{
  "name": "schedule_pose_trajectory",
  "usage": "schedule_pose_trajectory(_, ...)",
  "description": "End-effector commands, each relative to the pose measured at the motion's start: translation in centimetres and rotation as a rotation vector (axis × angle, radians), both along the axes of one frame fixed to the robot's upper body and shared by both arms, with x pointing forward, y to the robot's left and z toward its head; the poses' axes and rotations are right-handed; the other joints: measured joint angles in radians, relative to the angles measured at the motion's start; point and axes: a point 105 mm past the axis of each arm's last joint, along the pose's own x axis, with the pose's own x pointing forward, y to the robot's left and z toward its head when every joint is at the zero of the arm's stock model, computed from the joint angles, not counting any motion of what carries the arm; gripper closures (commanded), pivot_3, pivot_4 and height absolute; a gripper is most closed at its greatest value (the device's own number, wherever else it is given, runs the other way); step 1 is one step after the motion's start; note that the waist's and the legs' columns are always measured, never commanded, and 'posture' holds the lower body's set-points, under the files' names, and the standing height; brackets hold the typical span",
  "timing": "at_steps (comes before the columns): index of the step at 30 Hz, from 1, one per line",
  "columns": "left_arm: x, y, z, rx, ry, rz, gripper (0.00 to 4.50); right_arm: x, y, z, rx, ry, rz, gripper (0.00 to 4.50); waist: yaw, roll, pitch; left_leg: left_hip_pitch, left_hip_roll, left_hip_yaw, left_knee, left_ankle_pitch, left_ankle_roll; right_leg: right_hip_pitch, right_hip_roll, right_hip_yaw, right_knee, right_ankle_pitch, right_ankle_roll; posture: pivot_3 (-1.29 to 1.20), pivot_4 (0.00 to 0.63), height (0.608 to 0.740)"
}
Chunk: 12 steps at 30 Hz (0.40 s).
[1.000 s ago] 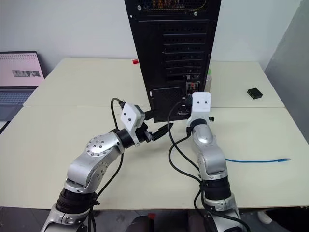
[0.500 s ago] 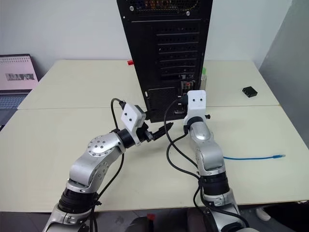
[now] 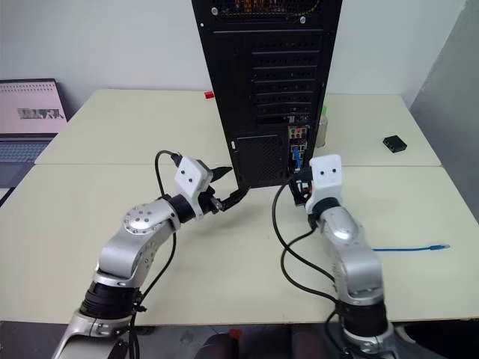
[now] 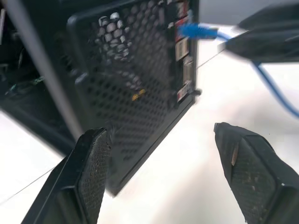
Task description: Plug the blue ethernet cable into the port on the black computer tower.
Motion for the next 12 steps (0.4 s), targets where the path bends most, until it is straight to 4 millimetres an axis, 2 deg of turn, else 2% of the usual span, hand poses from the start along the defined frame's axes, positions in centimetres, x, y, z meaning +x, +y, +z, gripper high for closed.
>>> schedule_pose_trajectory(1, 0.2, 0.6, 2.0, 0.029, -0.052, -0.034, 0.87, -1.4, -1.3, 2.3, -0.048, -0.065, 0.081, 0.04, 0.0, 0.0, 0.0, 0.0, 0.0, 0.0, 0.0, 0.0, 0.0, 0.0, 0.0, 0.0, 0.0, 0.0, 0.0, 0.0, 0.15, 0.74)
schedule_pose_trajectory(7, 0.3, 1.3, 3.7, 0.067, -0.063, -0.079, 0.87, -3.2, -3.1, 4.1, -0.132, -0.043, 0.259, 0.04, 0.002, 0.0, 0.001, 0.0, 0.0, 0.0, 0.0, 0.0, 0.0, 0.0, 0.0, 0.0, -0.001, 0.0, 0.0, 0.0, 0.15, 0.74)
schedule_pose_trajectory(12, 0.1, 1.3, 4.3, 0.061, -0.053, -0.111, 0.87, -3.1, -3.7, 4.3, -0.157, -0.027, 0.277, 0.04, 0.0, -0.001, 0.001, 0.001, 0.0, 0.0, 0.0, 0.0, 0.0, 0.001, 0.001, 0.0, -0.001, 0.0, 0.0, 0.0, 0.15, 0.74)
